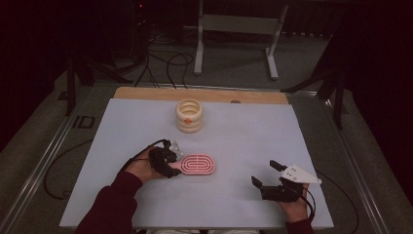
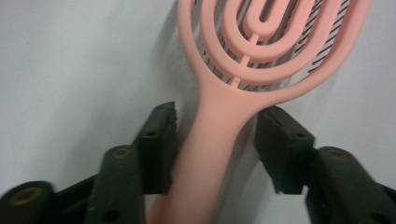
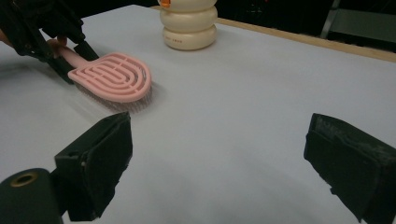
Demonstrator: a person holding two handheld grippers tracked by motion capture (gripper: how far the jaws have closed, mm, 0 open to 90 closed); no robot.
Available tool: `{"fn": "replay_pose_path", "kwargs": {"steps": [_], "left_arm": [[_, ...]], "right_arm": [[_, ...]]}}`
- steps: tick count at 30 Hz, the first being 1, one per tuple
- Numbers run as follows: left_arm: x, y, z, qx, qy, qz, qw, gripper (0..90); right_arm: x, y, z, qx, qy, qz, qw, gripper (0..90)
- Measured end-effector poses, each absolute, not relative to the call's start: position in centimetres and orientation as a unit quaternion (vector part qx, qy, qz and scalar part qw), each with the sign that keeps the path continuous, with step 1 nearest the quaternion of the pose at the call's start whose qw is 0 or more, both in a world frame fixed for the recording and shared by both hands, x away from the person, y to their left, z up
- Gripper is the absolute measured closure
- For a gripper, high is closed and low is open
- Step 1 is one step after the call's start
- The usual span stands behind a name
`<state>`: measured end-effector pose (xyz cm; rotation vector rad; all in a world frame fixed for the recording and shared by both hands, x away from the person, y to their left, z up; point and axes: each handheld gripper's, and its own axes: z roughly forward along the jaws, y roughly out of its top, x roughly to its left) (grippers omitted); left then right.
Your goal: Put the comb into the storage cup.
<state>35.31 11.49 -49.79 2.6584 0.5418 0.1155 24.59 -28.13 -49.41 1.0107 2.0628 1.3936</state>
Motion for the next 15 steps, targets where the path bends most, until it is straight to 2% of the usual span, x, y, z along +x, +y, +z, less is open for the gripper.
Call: {"fn": "replay_pose_path", "kwargs": {"steps": [6, 15], "left_arm": [[35.43, 11.35, -49.73, 0.960, 0.188, 0.032, 0.207, 61.1], [35.84, 11.00, -49.59, 0.961, 0.197, 0.022, 0.191, 67.2]], "right_arm": [[24.62, -28.13, -49.44, 0.366, 0.748, 0.505, 0.225, 8.0], [24.64, -28.11, -49.47, 0.366, 0.749, 0.505, 0.224, 8.0]]}}
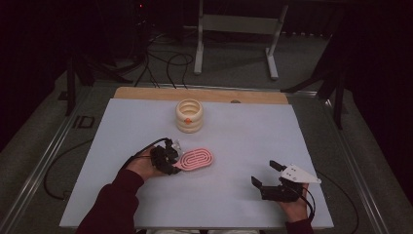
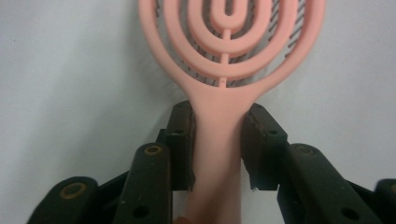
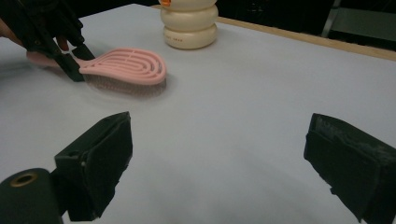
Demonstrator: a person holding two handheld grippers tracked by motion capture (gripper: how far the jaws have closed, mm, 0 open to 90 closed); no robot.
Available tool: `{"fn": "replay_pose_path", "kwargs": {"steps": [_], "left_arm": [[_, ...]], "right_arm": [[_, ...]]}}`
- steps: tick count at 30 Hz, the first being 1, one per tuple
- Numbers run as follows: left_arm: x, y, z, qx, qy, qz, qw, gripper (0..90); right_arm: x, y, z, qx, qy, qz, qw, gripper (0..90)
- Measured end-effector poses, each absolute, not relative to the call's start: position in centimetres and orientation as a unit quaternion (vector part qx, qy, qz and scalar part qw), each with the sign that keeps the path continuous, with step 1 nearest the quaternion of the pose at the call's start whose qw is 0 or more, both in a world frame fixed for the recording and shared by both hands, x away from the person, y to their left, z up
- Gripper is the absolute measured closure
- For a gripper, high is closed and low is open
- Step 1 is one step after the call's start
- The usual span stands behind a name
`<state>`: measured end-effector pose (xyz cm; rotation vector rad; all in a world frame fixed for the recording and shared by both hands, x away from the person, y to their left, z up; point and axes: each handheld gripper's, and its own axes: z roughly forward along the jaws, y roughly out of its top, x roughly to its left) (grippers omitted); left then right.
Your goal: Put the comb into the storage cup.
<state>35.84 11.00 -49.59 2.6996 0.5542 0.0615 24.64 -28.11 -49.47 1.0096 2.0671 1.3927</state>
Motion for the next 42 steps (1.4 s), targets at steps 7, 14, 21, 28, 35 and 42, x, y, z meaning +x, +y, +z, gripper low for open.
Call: {"fn": "replay_pose_path", "kwargs": {"steps": [7, 14, 21, 28, 35, 42], "left_arm": [[36.0, 11.0, -49.5, 0.960, 0.206, 0.018, 0.189, 69.4], [35.9, 10.9, -49.4, 0.958, 0.214, 0.029, 0.189, 69.7], [35.8, 11.2, -49.3, 0.954, 0.227, 0.039, 0.193, 69.8], [35.5, 12.0, -48.6, 0.946, 0.247, 0.060, 0.202, 69.8], [35.0, 12.3, -48.2, 0.939, 0.261, 0.073, 0.210, 69.8], [34.4, 12.7, -47.9, 0.932, 0.276, 0.090, 0.216, 69.8]], "right_arm": [[24.6, -28.1, -49.5, 0.366, 0.749, 0.505, 0.223, 8.0], [24.7, -28.1, -49.5, 0.366, 0.749, 0.505, 0.224, 8.0], [24.7, -28.1, -49.5, 0.366, 0.749, 0.505, 0.224, 8.0], [24.6, -28.1, -49.5, 0.367, 0.750, 0.503, 0.222, 8.0], [24.7, -28.0, -49.5, 0.367, 0.750, 0.504, 0.220, 8.0], [24.8, -27.9, -49.6, 0.369, 0.753, 0.499, 0.220, 8.0]]}}
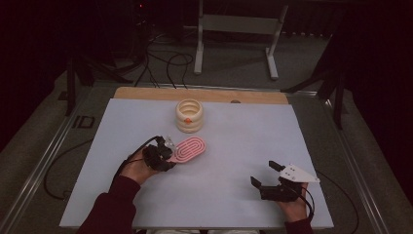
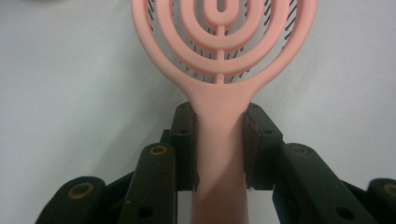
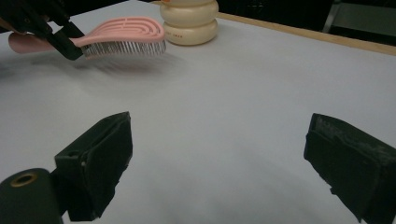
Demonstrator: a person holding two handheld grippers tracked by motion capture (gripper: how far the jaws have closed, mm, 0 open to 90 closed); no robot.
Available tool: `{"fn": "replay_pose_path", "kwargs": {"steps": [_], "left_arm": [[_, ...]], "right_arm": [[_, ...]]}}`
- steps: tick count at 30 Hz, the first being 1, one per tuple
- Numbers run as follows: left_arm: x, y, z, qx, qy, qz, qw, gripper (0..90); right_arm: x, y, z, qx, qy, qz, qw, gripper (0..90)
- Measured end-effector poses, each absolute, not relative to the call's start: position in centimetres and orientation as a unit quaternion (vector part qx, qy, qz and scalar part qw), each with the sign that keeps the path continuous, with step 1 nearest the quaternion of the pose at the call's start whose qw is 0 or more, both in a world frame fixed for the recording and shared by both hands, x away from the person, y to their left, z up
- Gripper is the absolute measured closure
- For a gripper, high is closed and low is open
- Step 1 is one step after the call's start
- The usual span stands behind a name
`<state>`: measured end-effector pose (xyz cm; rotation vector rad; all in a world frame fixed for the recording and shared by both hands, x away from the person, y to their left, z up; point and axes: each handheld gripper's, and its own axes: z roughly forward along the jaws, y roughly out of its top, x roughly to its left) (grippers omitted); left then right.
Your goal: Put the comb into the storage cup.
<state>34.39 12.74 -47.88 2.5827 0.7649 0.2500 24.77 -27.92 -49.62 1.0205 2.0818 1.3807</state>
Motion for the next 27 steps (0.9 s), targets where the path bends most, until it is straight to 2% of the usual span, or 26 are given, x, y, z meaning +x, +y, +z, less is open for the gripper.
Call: {"fn": "replay_pose_path", "kwargs": {"steps": [27], "left_arm": [[32.2, 16.1, -48.1, 0.882, 0.349, 0.149, 0.281, 69.8]], "right_arm": [[25.3, -27.2, -50.1, 0.382, 0.760, 0.482, 0.210, 8.0]]}}
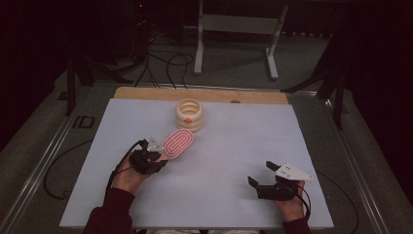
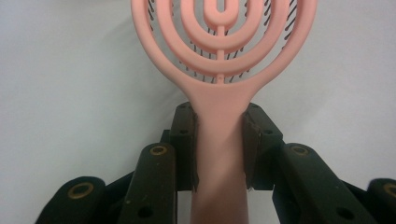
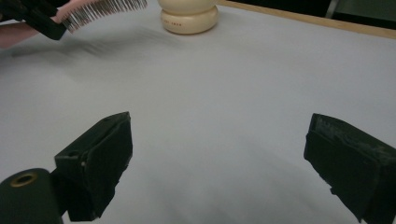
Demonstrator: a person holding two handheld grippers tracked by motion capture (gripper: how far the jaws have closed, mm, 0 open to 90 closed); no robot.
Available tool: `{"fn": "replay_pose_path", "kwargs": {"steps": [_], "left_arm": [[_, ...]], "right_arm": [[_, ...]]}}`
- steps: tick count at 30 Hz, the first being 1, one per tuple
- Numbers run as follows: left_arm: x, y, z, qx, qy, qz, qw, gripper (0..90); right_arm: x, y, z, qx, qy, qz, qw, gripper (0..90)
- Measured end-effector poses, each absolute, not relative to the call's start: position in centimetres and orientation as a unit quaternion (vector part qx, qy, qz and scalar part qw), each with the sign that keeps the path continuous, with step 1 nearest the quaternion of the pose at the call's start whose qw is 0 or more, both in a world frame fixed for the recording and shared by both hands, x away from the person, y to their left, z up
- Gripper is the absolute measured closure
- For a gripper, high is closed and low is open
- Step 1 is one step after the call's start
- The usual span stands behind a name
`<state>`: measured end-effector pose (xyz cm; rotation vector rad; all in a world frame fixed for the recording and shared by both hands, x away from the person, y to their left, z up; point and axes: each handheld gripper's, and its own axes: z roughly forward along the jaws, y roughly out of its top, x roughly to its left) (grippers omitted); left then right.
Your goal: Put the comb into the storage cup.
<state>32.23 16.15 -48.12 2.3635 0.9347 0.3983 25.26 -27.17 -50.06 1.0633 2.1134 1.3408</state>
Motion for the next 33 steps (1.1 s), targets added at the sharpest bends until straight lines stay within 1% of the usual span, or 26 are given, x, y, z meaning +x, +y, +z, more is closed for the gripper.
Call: {"fn": "replay_pose_path", "kwargs": {"steps": [10, 21, 32, 33], "left_arm": [[31.3, 17.1, -48.1, 0.862, 0.363, 0.169, 0.312, 69.8], [30.9, 17.1, -48.0, 0.852, 0.361, 0.188, 0.330, 69.8], [30.5, 16.9, -47.0, 0.843, 0.356, 0.209, 0.345, 69.8], [30.3, 16.9, -46.5, 0.839, 0.354, 0.218, 0.352, 69.8]], "right_arm": [[25.4, -27.0, -50.1, 0.387, 0.756, 0.487, 0.202, 8.0], [25.5, -26.8, -50.2, 0.393, 0.756, 0.484, 0.199, 8.0], [26.0, -26.4, -49.7, 0.399, 0.754, 0.486, 0.189, 8.0], [26.3, -26.2, -49.4, 0.400, 0.753, 0.489, 0.185, 8.0]]}}
